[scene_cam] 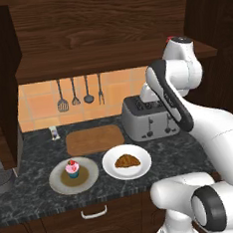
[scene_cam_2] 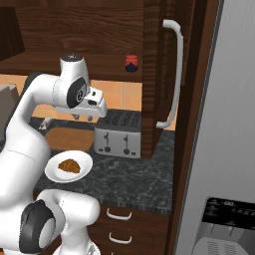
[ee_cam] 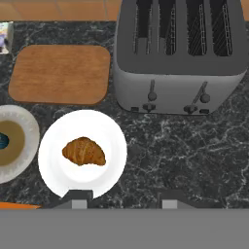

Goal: From the different types of pastries on the counter, select a croissant and place it on the cutting board. Then retrieve a jar of jam from the cabinet and place it alongside the croissant on the cutting board.

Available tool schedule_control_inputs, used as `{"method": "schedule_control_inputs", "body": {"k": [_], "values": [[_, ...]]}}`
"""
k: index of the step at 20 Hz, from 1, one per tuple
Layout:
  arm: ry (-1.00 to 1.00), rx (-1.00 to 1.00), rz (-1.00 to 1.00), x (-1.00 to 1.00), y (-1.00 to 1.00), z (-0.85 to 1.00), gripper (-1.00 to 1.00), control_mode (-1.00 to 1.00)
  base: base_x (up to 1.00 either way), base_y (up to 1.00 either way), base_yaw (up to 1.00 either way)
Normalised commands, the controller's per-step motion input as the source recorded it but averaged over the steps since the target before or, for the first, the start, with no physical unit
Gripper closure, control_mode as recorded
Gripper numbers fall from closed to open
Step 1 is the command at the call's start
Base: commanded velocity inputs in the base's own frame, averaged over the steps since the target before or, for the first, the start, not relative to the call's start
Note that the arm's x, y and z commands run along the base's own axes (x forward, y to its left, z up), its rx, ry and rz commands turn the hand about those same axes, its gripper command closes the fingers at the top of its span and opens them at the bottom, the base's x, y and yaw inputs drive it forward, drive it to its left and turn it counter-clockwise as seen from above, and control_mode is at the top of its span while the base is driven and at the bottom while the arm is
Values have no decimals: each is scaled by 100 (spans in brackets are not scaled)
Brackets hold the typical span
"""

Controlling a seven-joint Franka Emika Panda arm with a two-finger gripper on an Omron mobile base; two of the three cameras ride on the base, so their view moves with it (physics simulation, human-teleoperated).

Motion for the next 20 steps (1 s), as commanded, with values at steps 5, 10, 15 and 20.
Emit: {"method": "schedule_control_inputs", "body": {"k": [5, 10, 15, 20], "values": [[-2, 0, 0, -26, 18, -5, -100, -100, 0, 0, 0], [-7, 0, 0, -54, 33, -6, -100, -100, 0, 0, 0], [0, 0, 26, -32, 33, -24, -100, -100, 0, 0, 0], [8, 1, 7, 5, 13, -26, -100, -100, 0, 0, 0]]}}
